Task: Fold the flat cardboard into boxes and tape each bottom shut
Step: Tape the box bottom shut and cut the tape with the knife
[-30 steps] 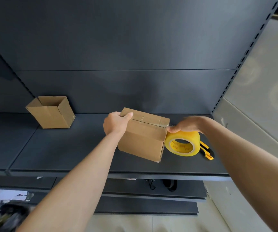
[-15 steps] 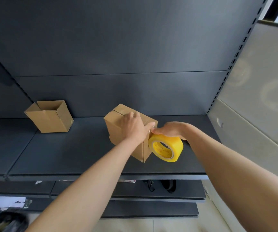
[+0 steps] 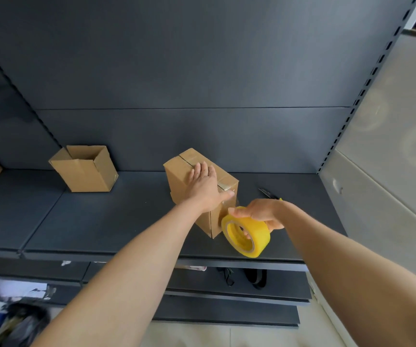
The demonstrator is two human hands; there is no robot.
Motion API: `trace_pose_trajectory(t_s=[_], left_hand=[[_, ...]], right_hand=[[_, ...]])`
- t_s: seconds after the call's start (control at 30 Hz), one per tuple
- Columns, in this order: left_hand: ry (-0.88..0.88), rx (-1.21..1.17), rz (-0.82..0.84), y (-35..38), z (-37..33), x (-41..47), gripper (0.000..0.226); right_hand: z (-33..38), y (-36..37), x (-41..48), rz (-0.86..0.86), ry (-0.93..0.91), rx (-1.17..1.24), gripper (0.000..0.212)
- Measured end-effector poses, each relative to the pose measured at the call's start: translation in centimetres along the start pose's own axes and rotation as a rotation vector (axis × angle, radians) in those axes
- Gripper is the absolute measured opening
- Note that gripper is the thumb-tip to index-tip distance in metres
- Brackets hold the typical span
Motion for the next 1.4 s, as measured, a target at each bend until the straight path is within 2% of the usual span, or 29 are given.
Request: trace_pose_trajectory(t_s=[0.13, 0.23, 0.4, 0.53, 0.6, 0.67, 0.7, 0.73, 0.77, 0.9, 1.0, 1.1, 1.17, 1.23, 1.27, 1.33, 1.4], left_hand=[[0.034, 0.026, -0.04, 0.1, 0.3, 0.0, 0.082], [0.033, 0.045, -0.036, 0.4, 0.4, 0.0, 0.09], [0.035, 0.071, -0.122, 0.1, 0.7, 0.4, 0.087], [0.053, 0.012, -0.173, -0.4, 1.3, 0.0, 0.084], [0.106, -0.119, -0.304, -0.5, 1.3, -1.5, 0.067], [0.146, -0.203, -0.651, -0.7, 1.1, -4.8, 0.034], [0.11, -0.233, -0.796, -0.2, 1.4, -6.2, 0.02], [0.053, -0.303, -0.856, 0.8, 2.0, -7.1, 0.017], [-0.01, -0.427, -0.821, 2.0, 2.7, -7.3, 0.018], [-0.244, -1.159, -0.438, 7.9, 5.2, -4.7, 0.03], [-0.315, -1.541, -0.308, 9.5, 4.9, -3.0, 0.028], [-0.412, -1.75, -0.321, 9.9, 4.4, -2.1, 0.019], [-0.465, -1.816, -0.36, 10.0, 4.2, -1.8, 0.017], [-0.513, -1.8, -0.411, 9.9, 4.2, -1.8, 0.012], [-0.53, -1.791, -0.447, 9.9, 4.3, -1.7, 0.01], [-0.548, -1.759, -0.513, 9.6, 4.1, -1.9, 0.007], [-0.556, -1.752, -0.554, 9.4, 4.0, -2.1, 0.006]], right_hand=[[-0.2, 1.2, 0.8, 0.078, -0.079, 0.13, 0.07], [-0.5, 1.5, 1.2, 0.151, -0.089, 0.158, 0.075], [0.9, 0.7, 1.2, 0.046, -0.111, 0.128, 0.059], [1.3, 1.0, 1.3, 0.086, -0.127, 0.143, 0.048], [1.5, 1.0, 1.5, 0.087, -0.141, 0.15, 0.041], [2.0, 1.0, 1.7, 0.086, -0.159, 0.154, 0.036], [2.3, 1.0, 1.8, 0.084, -0.166, 0.154, 0.035], [2.5, 1.0, 1.9, 0.081, -0.17, 0.154, 0.035], [2.8, 1.1, 2.0, 0.086, -0.176, 0.156, 0.033], [3.5, 1.6, 2.7, 0.109, -0.192, 0.165, 0.017], [3.4, 1.2, 2.6, 0.107, -0.225, 0.218, 0.017], [2.0, -1.3, 2.0, -0.078, -0.154, 0.169, 0.017], [0.1, -4.7, 0.8, -0.384, -0.033, -0.013, 0.023], [-1.9, -8.5, -0.4, -0.713, 0.075, -0.246, 0.016], [-3.3, -9.4, -0.7, -0.776, 0.177, -0.377, 0.026], [-6.1, -10.3, -1.0, -0.784, 0.338, -0.424, 0.043], [-7.9, -10.9, -0.9, -0.775, 0.396, -0.421, 0.049]])
Point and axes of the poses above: each hand's wrist, its own x-axis towards the middle knuckle, its own y-axis out of the palm, z = x × y, the point moved 8 cm from there along x, towards the middle knuckle, and after that the axes turned 15 degrees about z, right-handed, at the moved point
